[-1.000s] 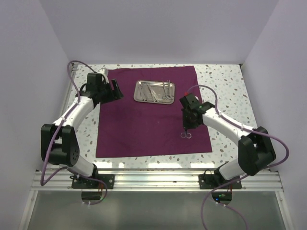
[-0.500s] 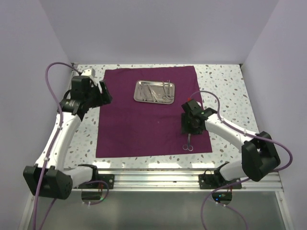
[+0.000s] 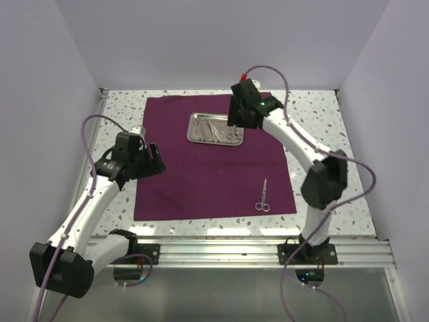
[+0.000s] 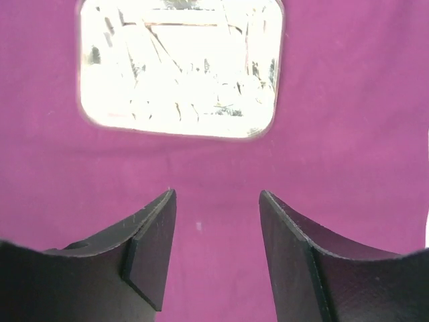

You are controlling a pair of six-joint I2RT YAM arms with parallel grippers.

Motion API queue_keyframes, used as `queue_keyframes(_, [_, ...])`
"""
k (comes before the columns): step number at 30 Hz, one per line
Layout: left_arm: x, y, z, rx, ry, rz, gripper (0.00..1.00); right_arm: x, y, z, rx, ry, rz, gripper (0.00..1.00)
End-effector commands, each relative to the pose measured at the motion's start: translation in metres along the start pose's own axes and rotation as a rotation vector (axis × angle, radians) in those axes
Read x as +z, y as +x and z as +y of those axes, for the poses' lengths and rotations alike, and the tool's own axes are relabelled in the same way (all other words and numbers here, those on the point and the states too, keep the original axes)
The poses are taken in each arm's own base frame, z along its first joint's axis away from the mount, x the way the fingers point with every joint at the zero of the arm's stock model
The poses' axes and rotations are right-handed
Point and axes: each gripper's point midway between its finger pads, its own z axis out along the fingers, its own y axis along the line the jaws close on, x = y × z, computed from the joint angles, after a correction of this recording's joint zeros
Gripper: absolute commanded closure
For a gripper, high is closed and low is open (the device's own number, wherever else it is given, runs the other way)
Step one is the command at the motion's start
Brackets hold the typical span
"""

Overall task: Open and lay out the surgical kit
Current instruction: Pick up the medical item from the container.

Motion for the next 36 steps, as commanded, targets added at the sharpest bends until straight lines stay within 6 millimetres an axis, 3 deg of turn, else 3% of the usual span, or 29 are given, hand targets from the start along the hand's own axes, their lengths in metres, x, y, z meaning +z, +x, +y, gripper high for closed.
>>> queue_keyframes(1, [-0.012, -0.011, 0.002, 0.009, -0.031, -0.056, 0.28, 0.040, 0.008, 0.000, -0.098, 0.080, 0.089, 0.45])
queue_keyframes(2, [-0.014, -0.012, 0.002, 0.017, -0.034, -0.065, 0.28, 0.069, 0.020, -0.002, -0.126, 0.120, 0.127, 0.45])
queue_keyframes(3, [-0.014, -0.014, 0.004, 0.021, -0.046, -0.076, 0.28, 0.073, 0.002, 0.006, -0.123, 0.106, 0.088, 0.46])
queue_keyframes(6, [-0.018, -0.015, 0.011, 0.020, -0.084, -0.085, 0.28, 0.113, -0.009, 0.003, -0.122, 0.148, 0.078, 0.48])
queue_keyframes(13, [-0.024, -0.008, 0.024, -0.044, -0.133, -0.122, 0.28, 0.168, -0.030, -0.010, -0.043, 0.132, 0.034, 0.51])
queue_keyframes(16, [-0.022, -0.010, 0.021, -0.043, -0.130, -0.111, 0.28, 0.181, -0.030, -0.019, -0.013, 0.139, 0.034, 0.52])
queue_keyframes(23, [-0.017, -0.036, 0.014, 0.021, -0.150, -0.117, 0.28, 0.205, -0.021, -0.014, 0.022, 0.106, 0.046, 0.53])
queue_keyframes(32, [0.002, -0.034, 0.009, 0.036, -0.126, -0.086, 0.28, 0.217, -0.026, -0.009, 0.030, 0.075, 0.014, 0.54])
queue_keyframes(36, [0.004, -0.037, 0.008, 0.039, -0.124, -0.093, 0.28, 0.228, -0.013, -0.020, 0.022, 0.130, 0.042, 0.60])
